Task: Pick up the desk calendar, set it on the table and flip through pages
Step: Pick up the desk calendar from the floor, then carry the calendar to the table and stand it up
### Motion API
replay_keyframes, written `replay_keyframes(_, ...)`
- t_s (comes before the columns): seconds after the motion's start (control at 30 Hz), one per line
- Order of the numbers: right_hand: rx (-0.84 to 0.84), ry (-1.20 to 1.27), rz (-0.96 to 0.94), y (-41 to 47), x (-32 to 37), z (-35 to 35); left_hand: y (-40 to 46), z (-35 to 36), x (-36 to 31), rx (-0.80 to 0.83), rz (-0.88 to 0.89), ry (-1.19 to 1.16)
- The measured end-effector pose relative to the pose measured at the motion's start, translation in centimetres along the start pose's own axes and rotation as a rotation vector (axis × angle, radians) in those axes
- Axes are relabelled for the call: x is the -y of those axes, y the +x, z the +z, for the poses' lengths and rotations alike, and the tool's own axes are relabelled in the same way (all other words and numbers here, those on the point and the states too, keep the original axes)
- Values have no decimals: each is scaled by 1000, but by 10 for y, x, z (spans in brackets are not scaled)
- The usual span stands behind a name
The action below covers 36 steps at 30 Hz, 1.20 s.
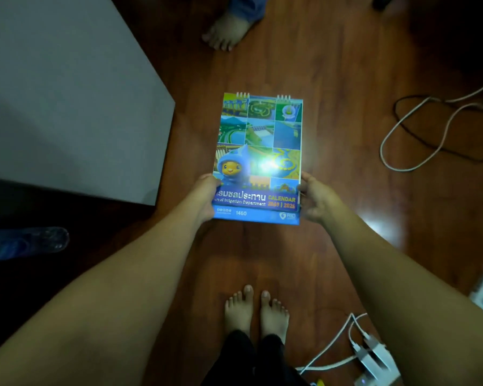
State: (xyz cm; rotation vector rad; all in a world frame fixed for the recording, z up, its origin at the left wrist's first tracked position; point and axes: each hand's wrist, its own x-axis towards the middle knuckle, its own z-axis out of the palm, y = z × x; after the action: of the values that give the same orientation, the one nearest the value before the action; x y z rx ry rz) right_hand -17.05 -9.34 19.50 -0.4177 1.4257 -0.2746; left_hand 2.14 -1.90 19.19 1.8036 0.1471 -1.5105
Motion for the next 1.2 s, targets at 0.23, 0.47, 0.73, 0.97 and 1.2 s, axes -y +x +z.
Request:
replay_keyframes(0.23, 76, 111, -72, -169, 81, 18, -172, -11, -94, 91, 104, -56)
replay_keyframes(0.47, 157, 119, -218, -344, 164, 39, -360, -30, -181, 101, 188, -61)
replay_keyframes(0.73, 305, 23, -385, -480, 251, 85, -503, -52, -260, 164, 417, -131)
replay_keyframes(0.97, 505, -117, -497, -536, 307, 169, -567, -106, -322, -17, 576, -227)
replay_keyframes(1.2, 702, -206, -459, -576, 293, 305, -609, -227, -333, -215, 667, -371)
